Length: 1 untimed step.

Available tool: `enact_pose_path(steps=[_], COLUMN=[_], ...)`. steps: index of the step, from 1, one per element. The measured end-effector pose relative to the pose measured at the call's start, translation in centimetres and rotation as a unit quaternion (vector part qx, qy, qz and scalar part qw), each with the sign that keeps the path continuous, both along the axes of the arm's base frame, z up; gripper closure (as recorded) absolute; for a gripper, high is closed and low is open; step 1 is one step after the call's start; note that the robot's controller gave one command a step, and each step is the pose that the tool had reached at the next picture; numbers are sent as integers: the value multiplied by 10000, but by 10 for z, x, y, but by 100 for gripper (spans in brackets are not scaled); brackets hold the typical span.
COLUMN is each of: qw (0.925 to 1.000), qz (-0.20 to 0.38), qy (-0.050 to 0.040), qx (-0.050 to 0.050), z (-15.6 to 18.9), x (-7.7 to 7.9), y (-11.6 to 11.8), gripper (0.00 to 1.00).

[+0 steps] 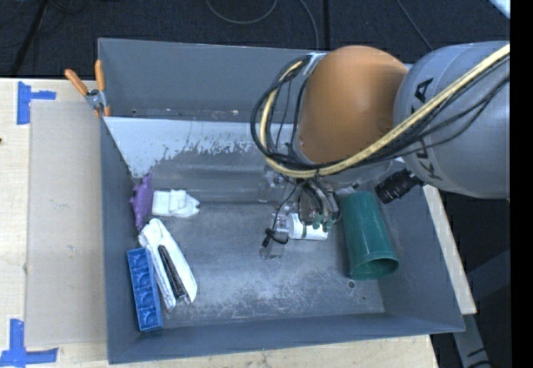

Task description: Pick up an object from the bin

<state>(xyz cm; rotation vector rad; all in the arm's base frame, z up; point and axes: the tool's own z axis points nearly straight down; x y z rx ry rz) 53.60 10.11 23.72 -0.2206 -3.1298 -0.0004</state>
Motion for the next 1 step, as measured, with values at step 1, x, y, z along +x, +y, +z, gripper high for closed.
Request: enact_pose_path(steps=[1], qw=[9995], qz=[314], qy=[0], qx=[9], z=[13], x=[3], y=[-32], gripper=[0])
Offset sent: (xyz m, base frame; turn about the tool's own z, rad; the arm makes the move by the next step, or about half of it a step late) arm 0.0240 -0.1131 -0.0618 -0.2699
